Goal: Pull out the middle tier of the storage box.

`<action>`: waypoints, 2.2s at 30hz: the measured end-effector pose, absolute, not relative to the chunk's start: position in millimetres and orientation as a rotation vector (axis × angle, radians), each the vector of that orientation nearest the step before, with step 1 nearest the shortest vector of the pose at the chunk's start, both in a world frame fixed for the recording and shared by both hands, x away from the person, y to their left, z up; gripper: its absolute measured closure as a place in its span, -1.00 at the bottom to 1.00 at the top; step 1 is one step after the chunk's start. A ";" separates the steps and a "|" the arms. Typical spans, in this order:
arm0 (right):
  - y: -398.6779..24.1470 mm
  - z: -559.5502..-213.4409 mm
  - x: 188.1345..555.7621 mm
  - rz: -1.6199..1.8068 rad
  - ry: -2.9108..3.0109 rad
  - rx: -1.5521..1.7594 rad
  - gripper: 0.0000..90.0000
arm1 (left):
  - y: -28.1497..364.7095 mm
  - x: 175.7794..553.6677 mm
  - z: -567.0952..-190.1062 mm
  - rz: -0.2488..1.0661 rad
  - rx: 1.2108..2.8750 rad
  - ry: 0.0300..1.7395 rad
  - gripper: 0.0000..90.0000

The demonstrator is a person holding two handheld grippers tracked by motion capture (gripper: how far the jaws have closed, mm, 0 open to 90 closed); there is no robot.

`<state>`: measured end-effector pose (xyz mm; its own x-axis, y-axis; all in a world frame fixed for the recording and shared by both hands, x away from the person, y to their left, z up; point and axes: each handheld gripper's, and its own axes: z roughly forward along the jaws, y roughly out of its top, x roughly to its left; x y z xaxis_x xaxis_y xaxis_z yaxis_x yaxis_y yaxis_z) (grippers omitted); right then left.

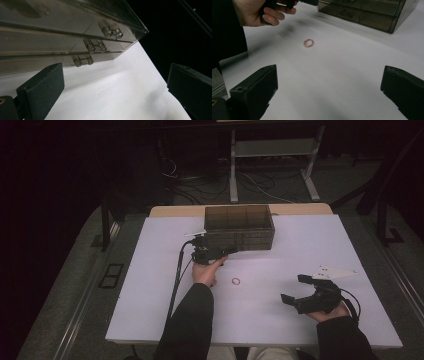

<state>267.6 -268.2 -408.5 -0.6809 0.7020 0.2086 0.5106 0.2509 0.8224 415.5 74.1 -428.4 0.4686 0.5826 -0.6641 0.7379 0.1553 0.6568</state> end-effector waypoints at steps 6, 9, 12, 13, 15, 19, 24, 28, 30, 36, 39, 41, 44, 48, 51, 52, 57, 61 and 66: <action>-267.2 -408.7 267.9 1.399 2.324 1.140 -0.99 | 63.9 418.9 -432.1 -0.185 1.524 1.240 -0.99; -266.1 -408.7 268.2 1.399 2.325 1.138 -0.99 | 59.5 420.1 -433.4 -0.192 1.527 1.247 -0.99; -265.4 -409.1 269.1 1.398 2.331 1.131 -0.99 | 55.4 421.8 -434.9 -0.200 1.510 1.263 -0.99; -265.1 -409.1 269.1 1.397 2.333 1.129 -0.99 | 54.7 422.7 -435.6 -0.205 1.504 1.269 -0.99; -264.6 -409.1 269.1 1.394 2.334 1.127 -0.99 | 53.0 424.3 -437.2 -0.220 1.471 1.287 -0.99; -264.5 -409.1 269.4 1.394 2.334 1.124 -0.99 | 49.2 426.8 -440.5 -0.233 1.454 1.305 -0.99; -264.5 -409.0 269.6 1.395 2.335 1.126 -0.99 | 46.5 428.0 -444.3 -0.250 1.408 1.330 -0.90; -264.5 -409.1 269.8 1.394 2.337 1.122 -0.99 | 46.1 428.9 -446.1 -0.263 1.370 1.354 -0.80; -264.5 -409.1 269.9 1.394 2.338 1.121 -0.99 | 45.7 429.2 -446.6 -0.273 1.363 1.358 -0.69; -264.2 -409.3 269.9 1.395 2.343 1.113 -0.99 | 44.5 430.7 -451.3 -0.308 1.330 1.392 -0.55; -264.1 -409.4 270.0 1.395 2.344 1.113 -0.99 | 44.6 431.5 -453.4 -0.321 1.305 1.413 -0.48; -264.1 -409.4 270.0 1.394 2.344 1.112 -0.99 | 44.8 432.1 -454.1 -0.334 1.282 1.422 -0.43; -264.1 -409.4 270.1 1.394 2.344 1.112 -0.99 | 45.7 432.5 -455.8 -0.347 1.241 1.442 -0.33; -264.1 -409.4 270.1 1.394 2.346 1.111 -0.99 | 47.1 432.2 -457.9 -0.365 1.196 1.476 -0.18; -264.1 -409.4 270.1 1.394 2.347 1.111 -0.99 | 48.2 431.9 -460.5 -0.366 1.184 1.493 -0.07; -264.1 -409.4 270.1 1.394 2.347 1.110 -0.99 | 48.4 431.7 -460.9 -0.365 1.181 1.502 -0.01; -263.9 -409.4 270.0 1.392 2.349 1.110 -0.99 | 49.3 432.0 -462.3 -0.368 1.164 1.519 0.16; -263.7 -409.8 270.3 1.389 2.353 1.109 -0.99 | 49.8 432.6 -463.6 -0.369 1.128 1.542 0.33; -263.4 -410.0 270.4 1.387 2.356 1.103 -0.99 | 50.6 434.0 -467.0 -0.382 1.087 1.569 0.53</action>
